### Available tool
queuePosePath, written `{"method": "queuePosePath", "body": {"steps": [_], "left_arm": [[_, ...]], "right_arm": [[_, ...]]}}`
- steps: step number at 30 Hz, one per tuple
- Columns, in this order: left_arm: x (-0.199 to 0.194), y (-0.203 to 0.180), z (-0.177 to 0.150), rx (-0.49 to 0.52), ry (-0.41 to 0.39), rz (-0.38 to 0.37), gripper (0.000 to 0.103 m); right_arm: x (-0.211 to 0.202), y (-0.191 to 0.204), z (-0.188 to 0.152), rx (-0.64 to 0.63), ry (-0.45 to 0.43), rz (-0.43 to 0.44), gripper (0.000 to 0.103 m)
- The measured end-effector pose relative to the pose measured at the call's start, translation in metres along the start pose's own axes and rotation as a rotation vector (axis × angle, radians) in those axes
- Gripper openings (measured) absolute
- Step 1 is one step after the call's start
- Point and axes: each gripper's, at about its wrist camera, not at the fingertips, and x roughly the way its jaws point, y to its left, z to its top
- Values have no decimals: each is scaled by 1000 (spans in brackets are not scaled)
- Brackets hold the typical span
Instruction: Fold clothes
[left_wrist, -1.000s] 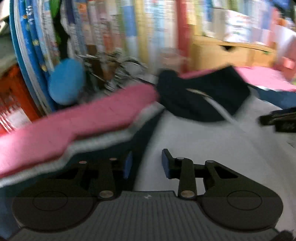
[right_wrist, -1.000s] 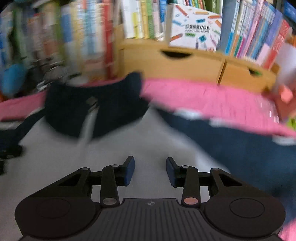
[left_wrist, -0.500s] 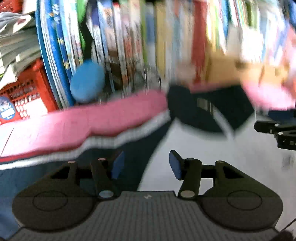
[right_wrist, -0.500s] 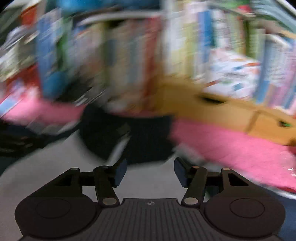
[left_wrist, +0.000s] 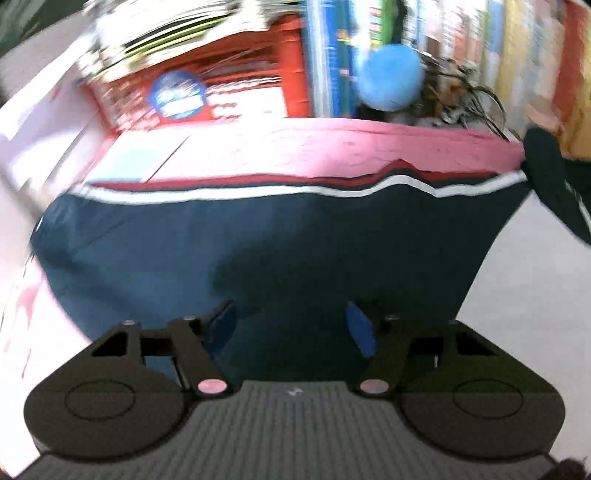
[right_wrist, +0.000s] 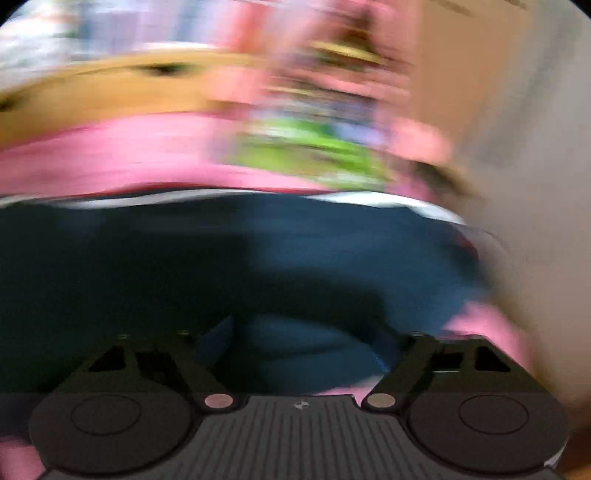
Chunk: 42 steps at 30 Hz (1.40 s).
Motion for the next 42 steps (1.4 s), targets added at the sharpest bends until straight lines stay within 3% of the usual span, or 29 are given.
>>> {"method": "queuePosePath", "body": {"steps": [1,3,5,10,14,17,20,24,28,34,38,42], "left_arm": [[-10,-1,-4,-15,-6,-25,62],[-32,-13,-19,1,-26,-72,63],[-50,-34,-39,49,-23,-99,64],[-71,-77,-93,110,72,-192,67],[-87,-91,-126,201,54,-183,73],[-95,-77,-142,220,66,-201,81],[-102,-55,-162,254,64,-224,88],[-114,-26,-187,265,138,-246,96],[-130,-14,-201,273,239,-245,92],[-177,4,-203,219,244,-340,91],[-202,15,-195,189,264,-348,92],[-230,28,-192,198,208,-346,97]], "right_arm": [[3,-17,5,34,12,-58,66],[-20,-17,4,30,-55,36,66],[-45,8,-1,-32,-91,161,68],[-114,103,-52,-236,-93,578,71],[-166,172,-109,-443,-69,760,75],[-194,183,-154,-532,-57,756,82],[-220,161,-195,-527,-94,722,84],[-239,138,-215,-493,25,624,101],[-259,126,-223,-427,160,519,95],[-340,127,-226,-382,37,474,96],[-388,135,-224,-384,-57,454,99],[-428,138,-222,-370,-149,462,102]]}}
